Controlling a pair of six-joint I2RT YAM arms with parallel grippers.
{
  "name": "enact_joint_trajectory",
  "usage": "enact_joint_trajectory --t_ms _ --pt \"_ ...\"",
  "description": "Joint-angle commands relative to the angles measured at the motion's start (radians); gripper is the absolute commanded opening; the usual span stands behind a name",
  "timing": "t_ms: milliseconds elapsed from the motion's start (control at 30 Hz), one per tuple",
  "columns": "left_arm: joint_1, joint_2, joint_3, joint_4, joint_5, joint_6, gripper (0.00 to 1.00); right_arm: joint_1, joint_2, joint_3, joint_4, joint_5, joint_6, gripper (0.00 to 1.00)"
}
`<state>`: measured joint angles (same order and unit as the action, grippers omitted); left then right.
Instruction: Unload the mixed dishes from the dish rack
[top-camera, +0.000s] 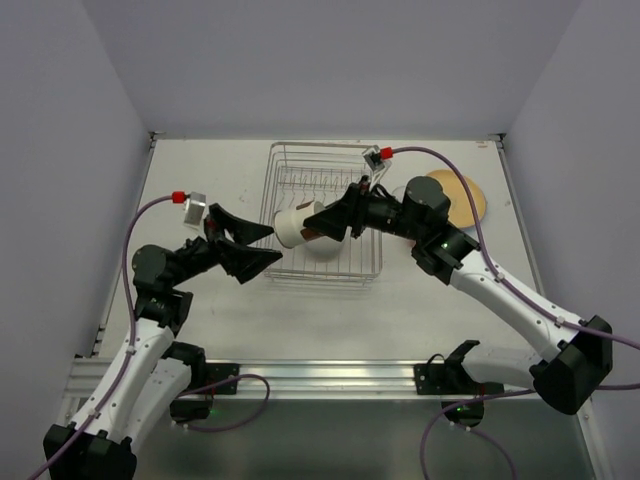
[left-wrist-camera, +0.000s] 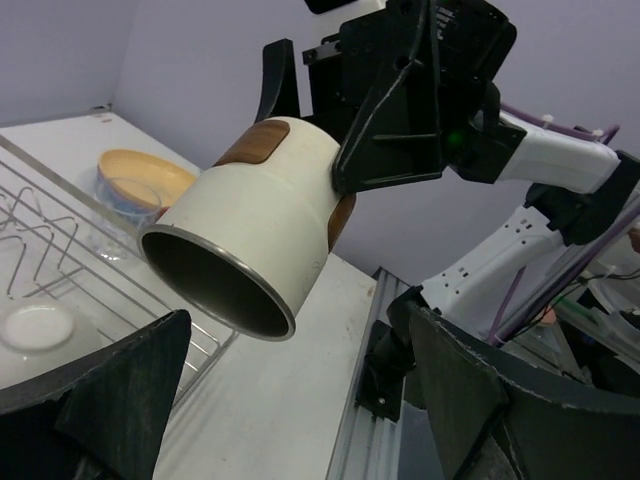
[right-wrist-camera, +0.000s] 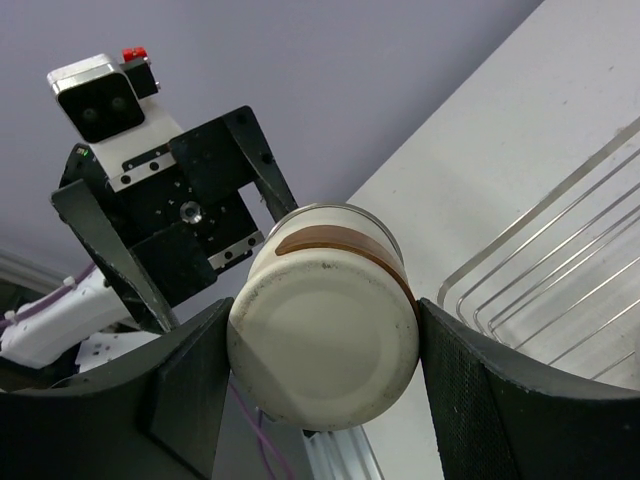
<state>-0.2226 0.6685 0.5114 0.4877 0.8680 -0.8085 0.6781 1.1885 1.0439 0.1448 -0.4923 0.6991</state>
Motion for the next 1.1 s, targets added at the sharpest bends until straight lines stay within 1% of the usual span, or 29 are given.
enact_joint_trajectory --t_ms 0,100,400,533,567,667,700,1033,1067 --pt "0.005 0.019 -0.02 0.173 0.089 -0.118 0.94 -0.003 -0.027 -0.008 0.081 -0.069 -0.004 0.0" --pt "0.003 0.023 -0.037 0.236 0.095 -0.159 0.9 -0.005 -0.02 -0.002 0.087 -0.077 -0.003 0.0" --pt "-0.024 0.046 -0.042 0.293 0.086 -0.195 0.86 -0.002 0.022 -0.01 0.136 -0.13 0.023 0.0" --pt "-0.038 0.054 -0.047 0.319 0.063 -0.201 0.84 0.009 0.039 0.01 0.101 -0.126 0.004 0.0" --pt "-0.041 0.06 -0.045 0.324 0.062 -0.201 0.79 0.009 0.043 0.011 0.096 -0.124 0.002 0.0" --pt "-0.047 0.06 -0.045 0.342 0.046 -0.204 0.72 0.014 0.048 0.013 0.085 -0.12 -0.006 0.0" --pt "-0.047 0.056 -0.048 0.345 0.042 -0.204 0.68 0.014 0.049 0.008 0.087 -0.115 -0.006 0.0" --pt "-0.049 0.017 -0.053 0.336 -0.009 -0.201 0.51 0.012 0.049 0.001 0.081 -0.121 -0.015 0.0" --pt "-0.049 0.019 -0.056 0.347 -0.009 -0.211 0.47 0.014 0.049 -0.002 0.082 -0.124 -0.018 0.0"
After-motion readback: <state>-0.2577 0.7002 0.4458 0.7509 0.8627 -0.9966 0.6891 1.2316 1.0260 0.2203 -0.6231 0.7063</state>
